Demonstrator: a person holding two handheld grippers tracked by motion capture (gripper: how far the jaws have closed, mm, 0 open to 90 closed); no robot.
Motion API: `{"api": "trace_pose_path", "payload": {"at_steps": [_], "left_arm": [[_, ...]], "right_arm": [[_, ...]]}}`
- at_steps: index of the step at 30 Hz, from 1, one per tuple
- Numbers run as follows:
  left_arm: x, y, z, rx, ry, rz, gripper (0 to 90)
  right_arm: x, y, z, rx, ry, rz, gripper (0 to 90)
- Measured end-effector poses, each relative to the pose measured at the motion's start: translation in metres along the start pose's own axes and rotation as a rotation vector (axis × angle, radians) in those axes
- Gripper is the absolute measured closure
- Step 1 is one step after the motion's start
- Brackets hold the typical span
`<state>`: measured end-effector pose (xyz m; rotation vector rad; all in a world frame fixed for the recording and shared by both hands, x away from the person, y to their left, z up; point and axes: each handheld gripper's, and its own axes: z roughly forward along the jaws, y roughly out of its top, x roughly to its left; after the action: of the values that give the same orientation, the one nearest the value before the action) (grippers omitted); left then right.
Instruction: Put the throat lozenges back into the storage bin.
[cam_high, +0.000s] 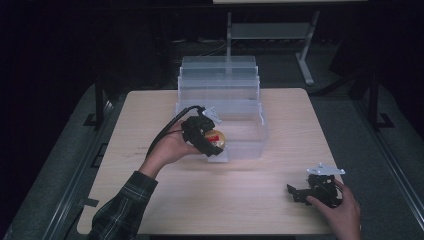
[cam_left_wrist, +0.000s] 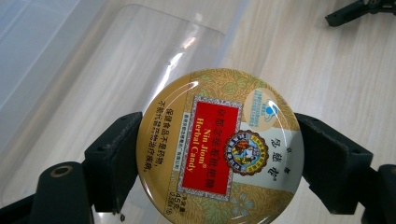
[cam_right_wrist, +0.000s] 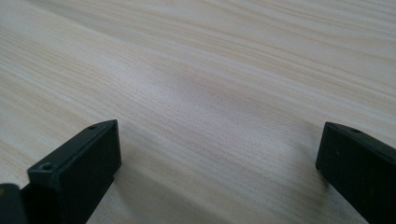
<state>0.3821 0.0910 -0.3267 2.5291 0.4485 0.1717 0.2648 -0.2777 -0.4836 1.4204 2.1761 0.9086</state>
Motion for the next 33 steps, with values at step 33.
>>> {"api": "trace_pose_path", "payload": {"at_steps": [33], "left_arm": [[0.057, -0.029, -0.008, 0.035, 0.097, -0.131, 19.8]], "right_arm": [[0.0, 0.0, 0.0, 0.0, -0.001, 0.001, 0.0]]}}
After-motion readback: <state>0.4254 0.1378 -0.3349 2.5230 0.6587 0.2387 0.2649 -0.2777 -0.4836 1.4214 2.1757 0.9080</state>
